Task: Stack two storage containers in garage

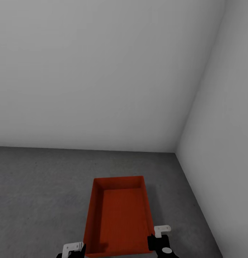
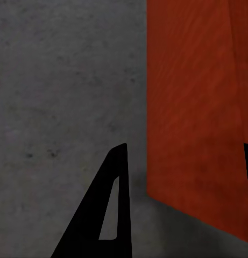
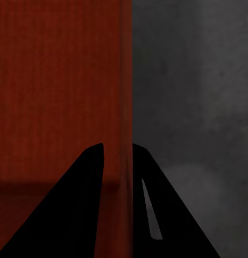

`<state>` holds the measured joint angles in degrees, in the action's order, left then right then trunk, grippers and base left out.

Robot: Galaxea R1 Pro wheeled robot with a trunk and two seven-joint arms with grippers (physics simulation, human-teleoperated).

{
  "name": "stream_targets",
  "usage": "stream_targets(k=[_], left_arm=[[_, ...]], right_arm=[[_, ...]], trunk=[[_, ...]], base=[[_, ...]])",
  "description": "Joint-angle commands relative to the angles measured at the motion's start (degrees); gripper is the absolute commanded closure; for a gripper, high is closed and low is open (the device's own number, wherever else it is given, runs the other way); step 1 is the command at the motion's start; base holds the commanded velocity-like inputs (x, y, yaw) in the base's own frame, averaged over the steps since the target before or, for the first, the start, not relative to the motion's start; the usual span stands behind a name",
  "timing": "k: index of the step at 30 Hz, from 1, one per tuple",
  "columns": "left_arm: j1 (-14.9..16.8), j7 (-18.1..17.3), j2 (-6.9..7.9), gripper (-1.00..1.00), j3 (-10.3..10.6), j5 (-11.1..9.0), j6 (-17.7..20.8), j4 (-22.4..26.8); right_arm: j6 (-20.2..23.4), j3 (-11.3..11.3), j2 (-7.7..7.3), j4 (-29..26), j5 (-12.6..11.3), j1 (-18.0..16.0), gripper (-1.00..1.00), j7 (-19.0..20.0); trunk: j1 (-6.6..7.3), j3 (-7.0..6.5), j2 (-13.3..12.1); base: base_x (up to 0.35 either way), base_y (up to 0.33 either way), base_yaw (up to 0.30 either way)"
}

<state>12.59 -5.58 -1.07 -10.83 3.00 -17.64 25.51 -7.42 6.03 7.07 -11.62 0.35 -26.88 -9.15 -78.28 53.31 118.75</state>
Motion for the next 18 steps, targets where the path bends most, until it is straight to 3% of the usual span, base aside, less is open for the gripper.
stream_targets(k=[1,6,12,18], left_arm=[[-0.02,0.04,0.63,1.0,-1.03,-0.01,-0.03,-0.11],[-0.02,0.04,0.63,1.0,-1.06,-0.01,-0.03,-0.11],[-0.02,0.04,0.63,1.0,-1.06,-0.01,-0.05,-0.11],[-0.02,0.04,0.63,1.0,-1.07,-0.01,-0.08,-0.11]], right_arm=[[-0.14,-2.51,-0.04,-0.24,0.0,-0.1,1.0,-0.51],[-0.14,-2.51,-0.04,-0.25,0.0,-0.1,1.0,-0.5],[-0.14,-2.51,-0.04,-0.25,0.0,-0.1,1.0,-0.5],[-0.14,-2.51,-0.04,-0.25,0.0,-0.1,1.0,-0.46]], trunk=[[-0.21,0.22,0.42],[-1.31,1.12,2.43],[-1.31,1.12,2.43],[-2.19,1.84,4.03]], base=[[0.0,0.0,0.0],[0.0,0.0,0.0],[0.0,0.0,0.0],[0.0,0.0,0.0]])
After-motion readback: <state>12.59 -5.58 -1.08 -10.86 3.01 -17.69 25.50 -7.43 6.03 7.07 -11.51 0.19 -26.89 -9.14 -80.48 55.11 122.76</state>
